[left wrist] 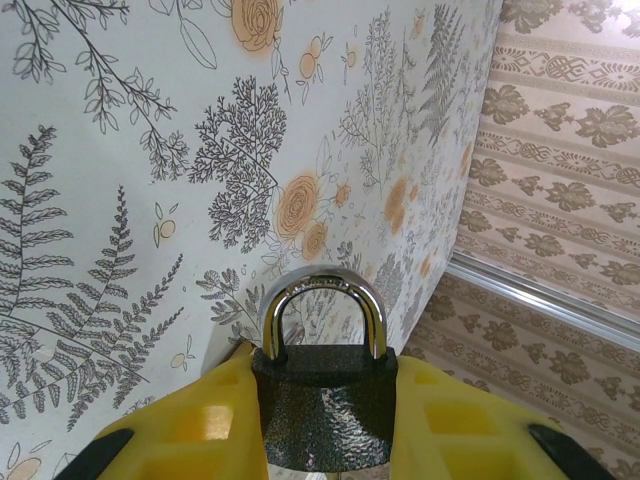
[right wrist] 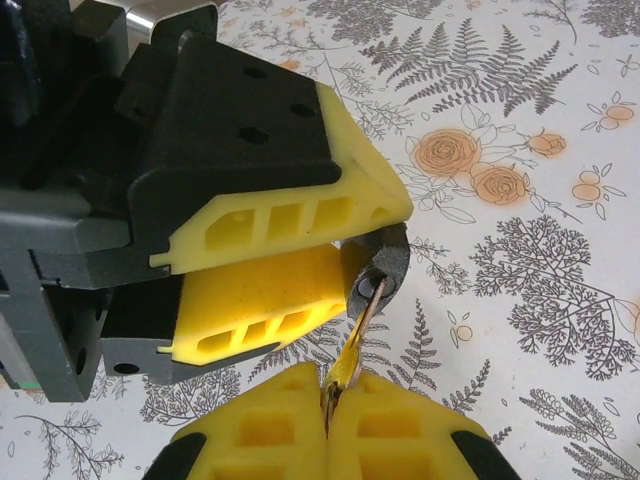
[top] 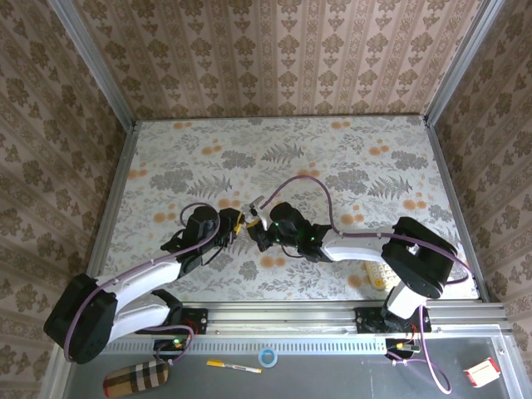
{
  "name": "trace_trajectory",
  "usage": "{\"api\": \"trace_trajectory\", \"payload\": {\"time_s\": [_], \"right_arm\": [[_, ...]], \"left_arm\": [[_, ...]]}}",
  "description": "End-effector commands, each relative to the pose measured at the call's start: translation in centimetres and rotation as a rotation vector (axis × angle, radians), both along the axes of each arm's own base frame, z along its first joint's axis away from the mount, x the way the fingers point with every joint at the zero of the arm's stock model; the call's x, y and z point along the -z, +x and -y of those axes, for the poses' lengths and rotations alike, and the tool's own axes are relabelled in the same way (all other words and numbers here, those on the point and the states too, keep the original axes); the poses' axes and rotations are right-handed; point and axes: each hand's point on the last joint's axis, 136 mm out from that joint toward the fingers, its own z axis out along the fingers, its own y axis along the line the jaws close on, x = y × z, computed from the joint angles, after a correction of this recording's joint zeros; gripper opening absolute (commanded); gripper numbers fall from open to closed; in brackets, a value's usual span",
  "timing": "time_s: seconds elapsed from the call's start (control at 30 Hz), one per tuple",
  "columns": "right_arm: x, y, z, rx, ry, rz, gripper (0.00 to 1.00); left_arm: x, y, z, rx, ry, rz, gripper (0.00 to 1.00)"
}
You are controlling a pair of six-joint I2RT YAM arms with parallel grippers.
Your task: Unlock with the key
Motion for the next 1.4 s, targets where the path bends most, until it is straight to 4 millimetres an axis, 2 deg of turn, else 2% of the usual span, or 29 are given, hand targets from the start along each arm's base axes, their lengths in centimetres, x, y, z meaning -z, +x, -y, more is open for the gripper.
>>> {"api": "trace_trajectory", "payload": {"time_s": [0.0, 0.2, 0.4, 0.67, 1.13, 1.37], "right_arm": [[-2.1, -0.2, -1.3, -0.095, 0.075, 0.052, 0.0], [-1.6, 0.1, 0.5, -0.091, 0.094, 0.009, 0.0], [-1.1, 0.2, 1.2, -0.082, 0.085, -0.008, 0.0], [-2.3, 0.8, 1.7, -0.062, 0.102, -0.015, 0.0], [-4.0, 0.5, 0.6, -0.087, 0.152, -0.03, 0.0], [-3.9, 0.7, 0.2, -0.076, 0.159, -0.047, 0.0]], "left_arm": [[-6.5, -2.2, 5.4, 0.259, -0.197, 0.128, 0.0], [-6.2, -2.9, 5.1, 0.28, -0.195, 0.13, 0.0], [-6.0, -3.3, 5.0, 0.298, -0.187, 0.128, 0.0], [-4.5, -3.9, 4.6, 0.34, -0.08, 0.098, 0.0], [-3.4, -4.1, 4.3, 0.378, 0.042, 0.062, 0.0], [-3.2, -3.9, 4.8, 0.391, 0.062, 0.059, 0.0]]}}
